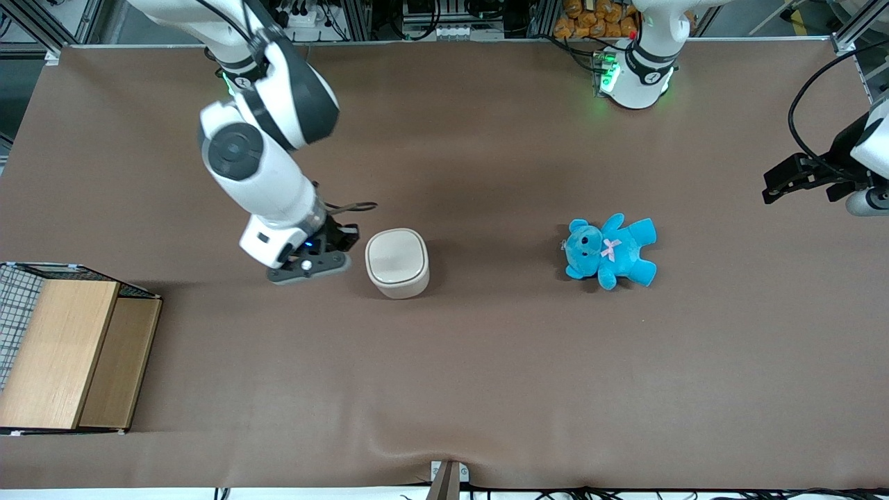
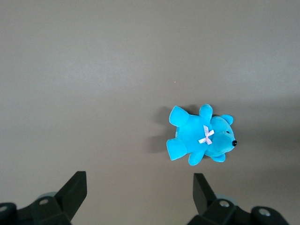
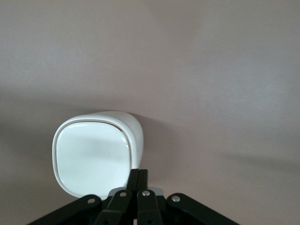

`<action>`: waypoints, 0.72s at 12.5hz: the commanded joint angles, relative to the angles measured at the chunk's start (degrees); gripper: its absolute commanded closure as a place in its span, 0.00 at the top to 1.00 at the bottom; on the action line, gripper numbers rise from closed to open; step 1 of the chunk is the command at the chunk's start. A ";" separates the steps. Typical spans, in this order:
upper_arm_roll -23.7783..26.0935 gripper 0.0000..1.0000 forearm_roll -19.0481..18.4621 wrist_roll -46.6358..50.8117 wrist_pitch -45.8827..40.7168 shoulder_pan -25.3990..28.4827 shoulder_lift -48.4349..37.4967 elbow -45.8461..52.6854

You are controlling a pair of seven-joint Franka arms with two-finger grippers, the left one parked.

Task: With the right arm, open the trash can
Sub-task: 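Move the right gripper toward the lid of the white trash can, then grip the lid rim with the right gripper and tilt it upward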

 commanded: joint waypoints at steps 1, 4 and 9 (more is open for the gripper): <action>0.00 0.00 -4.43 5.21 1.38 2.24 2.63 0.97; 0.00 0.00 -6.04 5.31 2.26 3.03 4.92 0.97; 0.00 0.00 -6.13 5.31 4.63 3.65 7.47 0.62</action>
